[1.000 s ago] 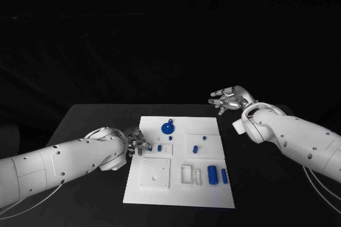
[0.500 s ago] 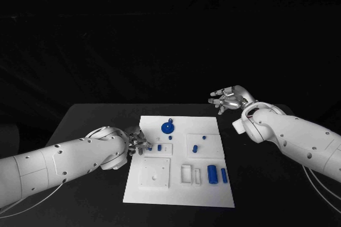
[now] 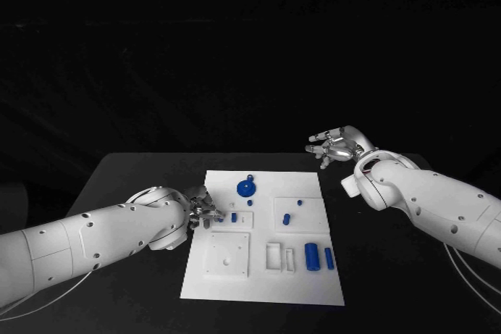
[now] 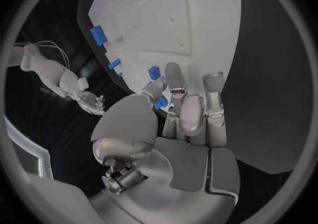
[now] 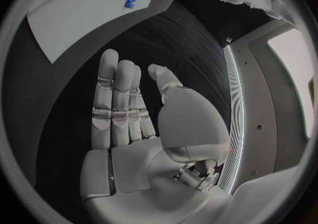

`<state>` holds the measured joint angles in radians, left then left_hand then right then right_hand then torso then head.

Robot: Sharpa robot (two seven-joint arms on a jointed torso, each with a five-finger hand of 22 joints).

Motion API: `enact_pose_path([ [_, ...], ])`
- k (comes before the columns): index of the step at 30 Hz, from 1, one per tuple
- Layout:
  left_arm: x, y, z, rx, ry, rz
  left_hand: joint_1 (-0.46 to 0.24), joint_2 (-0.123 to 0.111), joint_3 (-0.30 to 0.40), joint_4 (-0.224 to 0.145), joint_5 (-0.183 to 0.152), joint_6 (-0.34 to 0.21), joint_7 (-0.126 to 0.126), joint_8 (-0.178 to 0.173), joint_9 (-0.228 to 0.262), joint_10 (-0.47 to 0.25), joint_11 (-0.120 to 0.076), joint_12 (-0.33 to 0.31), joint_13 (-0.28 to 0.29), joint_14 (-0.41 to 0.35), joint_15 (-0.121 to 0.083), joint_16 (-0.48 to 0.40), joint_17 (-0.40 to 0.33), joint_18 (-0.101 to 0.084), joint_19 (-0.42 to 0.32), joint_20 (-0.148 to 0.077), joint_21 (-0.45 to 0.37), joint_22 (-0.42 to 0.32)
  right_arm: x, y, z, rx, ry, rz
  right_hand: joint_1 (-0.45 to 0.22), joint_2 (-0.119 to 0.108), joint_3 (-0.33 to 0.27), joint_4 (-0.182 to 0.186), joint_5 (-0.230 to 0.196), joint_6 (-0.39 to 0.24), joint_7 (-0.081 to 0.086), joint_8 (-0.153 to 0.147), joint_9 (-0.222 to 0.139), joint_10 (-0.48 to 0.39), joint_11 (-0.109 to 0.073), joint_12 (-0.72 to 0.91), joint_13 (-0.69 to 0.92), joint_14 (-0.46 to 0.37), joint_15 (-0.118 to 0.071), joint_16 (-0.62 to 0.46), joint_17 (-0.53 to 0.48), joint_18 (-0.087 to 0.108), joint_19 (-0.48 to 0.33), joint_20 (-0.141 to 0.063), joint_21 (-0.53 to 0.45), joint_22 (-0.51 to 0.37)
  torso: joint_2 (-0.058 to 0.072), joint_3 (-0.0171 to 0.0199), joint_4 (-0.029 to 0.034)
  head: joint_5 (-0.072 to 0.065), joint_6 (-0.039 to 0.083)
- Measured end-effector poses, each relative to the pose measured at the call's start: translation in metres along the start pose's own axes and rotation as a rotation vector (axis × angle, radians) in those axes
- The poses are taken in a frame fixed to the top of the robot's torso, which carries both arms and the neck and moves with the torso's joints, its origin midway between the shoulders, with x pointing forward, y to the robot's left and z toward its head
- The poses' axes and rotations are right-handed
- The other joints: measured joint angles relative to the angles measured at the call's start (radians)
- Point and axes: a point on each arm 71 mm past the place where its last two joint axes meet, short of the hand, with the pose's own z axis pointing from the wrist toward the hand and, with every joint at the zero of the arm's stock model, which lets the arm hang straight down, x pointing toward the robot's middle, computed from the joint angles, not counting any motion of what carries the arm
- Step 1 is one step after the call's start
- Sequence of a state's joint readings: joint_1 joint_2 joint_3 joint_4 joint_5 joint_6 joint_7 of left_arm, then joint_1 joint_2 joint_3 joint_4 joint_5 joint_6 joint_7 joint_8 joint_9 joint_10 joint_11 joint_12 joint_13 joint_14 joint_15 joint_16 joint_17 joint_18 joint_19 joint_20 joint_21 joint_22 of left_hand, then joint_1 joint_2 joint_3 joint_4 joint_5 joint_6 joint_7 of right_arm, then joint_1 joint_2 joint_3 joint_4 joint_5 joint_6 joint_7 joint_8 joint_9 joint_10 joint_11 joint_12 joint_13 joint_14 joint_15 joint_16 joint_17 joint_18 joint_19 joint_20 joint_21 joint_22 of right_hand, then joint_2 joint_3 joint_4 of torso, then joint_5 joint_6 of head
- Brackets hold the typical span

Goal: Assemble the parts on the task board

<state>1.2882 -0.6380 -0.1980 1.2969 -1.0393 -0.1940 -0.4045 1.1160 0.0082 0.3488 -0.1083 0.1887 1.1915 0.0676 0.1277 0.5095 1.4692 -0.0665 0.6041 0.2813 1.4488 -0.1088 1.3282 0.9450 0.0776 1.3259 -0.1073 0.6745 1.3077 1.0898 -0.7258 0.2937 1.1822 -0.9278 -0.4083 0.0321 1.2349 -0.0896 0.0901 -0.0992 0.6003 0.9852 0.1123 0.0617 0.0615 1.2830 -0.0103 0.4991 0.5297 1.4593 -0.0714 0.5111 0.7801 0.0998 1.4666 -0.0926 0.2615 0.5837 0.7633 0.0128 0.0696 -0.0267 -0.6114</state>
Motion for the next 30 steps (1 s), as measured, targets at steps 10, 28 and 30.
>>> enact_pose_path([
  [10,0.003,0.002,0.001,-0.011,0.017,0.011,0.031,0.018,-0.231,0.06,-0.024,0.095,-0.085,-0.007,-0.012,-0.008,-0.013,0.0,0.003,0.0,0.0,0.0,-0.004,0.0,0.0,-0.008,-0.007,0.0,0.0,0.0,0.0,0.001,-0.001,0.001,0.0,0.0,0.0,0.0,0.0,0.0,0.0,0.0,0.0,0.0,0.0,0.0,0.0,0.0,0.0,0.0,0.0,0.0,0.0,0.0,0.0,-0.002,0.0,-0.0011,0.0003,-0.001,-0.001],
  [28,0.004,0.015,-0.001,-0.043,0.049,-0.006,-0.026,-0.125,-0.36,0.211,-0.138,0.091,-0.08,-0.015,-0.007,-0.004,-0.01,-0.015,0.002,-0.006,-0.006,-0.016,-0.026,0.0,-0.006,-0.013,-0.04,0.0,0.001,-0.002,-0.001,0.005,0.0,0.003,0.0,0.0,0.003,0.003,0.004,0.0,0.0,0.0,0.0,0.0,0.0,0.0,-0.001,0.0,0.0,0.0,0.0,0.0,0.0,0.0,0.0,-0.003,0.0,-0.0026,0.0001,-0.005,0.002],
  [30,0.003,0.015,-0.002,-0.042,0.051,-0.014,-0.017,-0.14,-0.383,0.224,-0.138,0.091,-0.08,-0.02,-0.011,-0.004,-0.01,-0.019,-0.001,-0.006,-0.006,-0.021,-0.03,-0.007,-0.01,-0.017,-0.048,0.0,0.001,-0.002,-0.001,0.005,0.001,0.003,0.0,0.0,0.003,0.003,0.004,0.0,0.0,0.0,0.0,0.0,0.0,0.0,-0.001,0.0,0.0,0.0,0.0,0.0,0.0,0.0,0.0,-0.003,0.0,-0.0029,0.0001,-0.006,0.002],
])
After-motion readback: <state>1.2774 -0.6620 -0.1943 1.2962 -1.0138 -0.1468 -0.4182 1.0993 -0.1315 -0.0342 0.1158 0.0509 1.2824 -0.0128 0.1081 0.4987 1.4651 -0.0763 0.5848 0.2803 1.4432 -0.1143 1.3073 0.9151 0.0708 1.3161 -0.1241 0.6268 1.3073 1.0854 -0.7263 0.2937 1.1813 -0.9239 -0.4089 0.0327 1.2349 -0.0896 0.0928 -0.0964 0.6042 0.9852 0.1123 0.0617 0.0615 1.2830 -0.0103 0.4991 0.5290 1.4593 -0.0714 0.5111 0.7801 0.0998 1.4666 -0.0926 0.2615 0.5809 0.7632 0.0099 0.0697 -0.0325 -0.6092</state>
